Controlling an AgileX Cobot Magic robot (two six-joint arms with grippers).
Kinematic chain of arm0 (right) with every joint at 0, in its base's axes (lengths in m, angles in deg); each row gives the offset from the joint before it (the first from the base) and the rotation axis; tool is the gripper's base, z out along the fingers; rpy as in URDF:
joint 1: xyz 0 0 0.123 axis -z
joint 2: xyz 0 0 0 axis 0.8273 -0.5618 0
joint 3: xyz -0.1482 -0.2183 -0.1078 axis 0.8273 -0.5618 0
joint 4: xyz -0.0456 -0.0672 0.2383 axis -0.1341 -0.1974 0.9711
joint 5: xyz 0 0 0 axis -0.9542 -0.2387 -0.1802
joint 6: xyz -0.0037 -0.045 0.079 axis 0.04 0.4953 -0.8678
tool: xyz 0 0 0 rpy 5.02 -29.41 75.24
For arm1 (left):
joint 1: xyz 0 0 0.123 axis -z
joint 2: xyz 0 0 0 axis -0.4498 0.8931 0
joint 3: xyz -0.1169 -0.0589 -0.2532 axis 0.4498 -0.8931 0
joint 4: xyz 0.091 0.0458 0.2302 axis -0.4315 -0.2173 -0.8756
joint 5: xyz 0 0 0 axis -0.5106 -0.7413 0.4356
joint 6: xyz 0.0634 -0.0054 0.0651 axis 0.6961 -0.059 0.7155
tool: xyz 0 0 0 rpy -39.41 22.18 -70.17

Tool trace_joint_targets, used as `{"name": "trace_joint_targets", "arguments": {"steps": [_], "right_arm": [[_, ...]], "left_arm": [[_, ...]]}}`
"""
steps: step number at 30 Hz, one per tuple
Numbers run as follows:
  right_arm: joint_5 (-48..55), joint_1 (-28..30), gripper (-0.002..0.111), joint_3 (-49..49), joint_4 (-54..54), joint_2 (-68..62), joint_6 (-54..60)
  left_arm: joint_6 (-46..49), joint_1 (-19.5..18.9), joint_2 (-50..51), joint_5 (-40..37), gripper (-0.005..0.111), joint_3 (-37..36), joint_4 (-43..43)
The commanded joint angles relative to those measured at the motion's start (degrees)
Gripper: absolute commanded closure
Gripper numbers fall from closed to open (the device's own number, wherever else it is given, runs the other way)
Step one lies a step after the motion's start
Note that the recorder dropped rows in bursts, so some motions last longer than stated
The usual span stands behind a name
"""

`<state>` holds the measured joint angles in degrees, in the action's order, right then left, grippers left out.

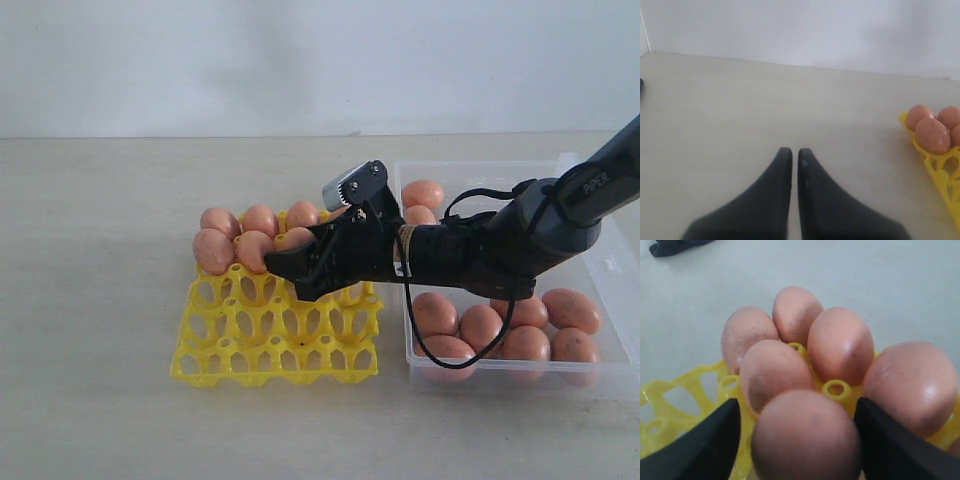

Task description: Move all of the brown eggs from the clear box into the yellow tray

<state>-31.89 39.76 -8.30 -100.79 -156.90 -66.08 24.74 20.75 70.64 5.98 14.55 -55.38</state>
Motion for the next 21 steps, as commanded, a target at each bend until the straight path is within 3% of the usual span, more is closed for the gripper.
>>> {"name": "trace_joint_targets", "arguments": {"steps": [1, 21], "right_arm": [[-0.3, 0.1, 0.048, 0.2, -0.4, 0.1, 0.5], [-2.9, 0.1, 0.048, 0.2, 0.4, 1.7, 0.4]], "left_arm": [[0.2, -0.2, -0.2, 0.1, 0.103, -0.2, 0.0], [0.2, -0.2, -0.2, 0.1, 0.103, -0.2, 0.0]]}}
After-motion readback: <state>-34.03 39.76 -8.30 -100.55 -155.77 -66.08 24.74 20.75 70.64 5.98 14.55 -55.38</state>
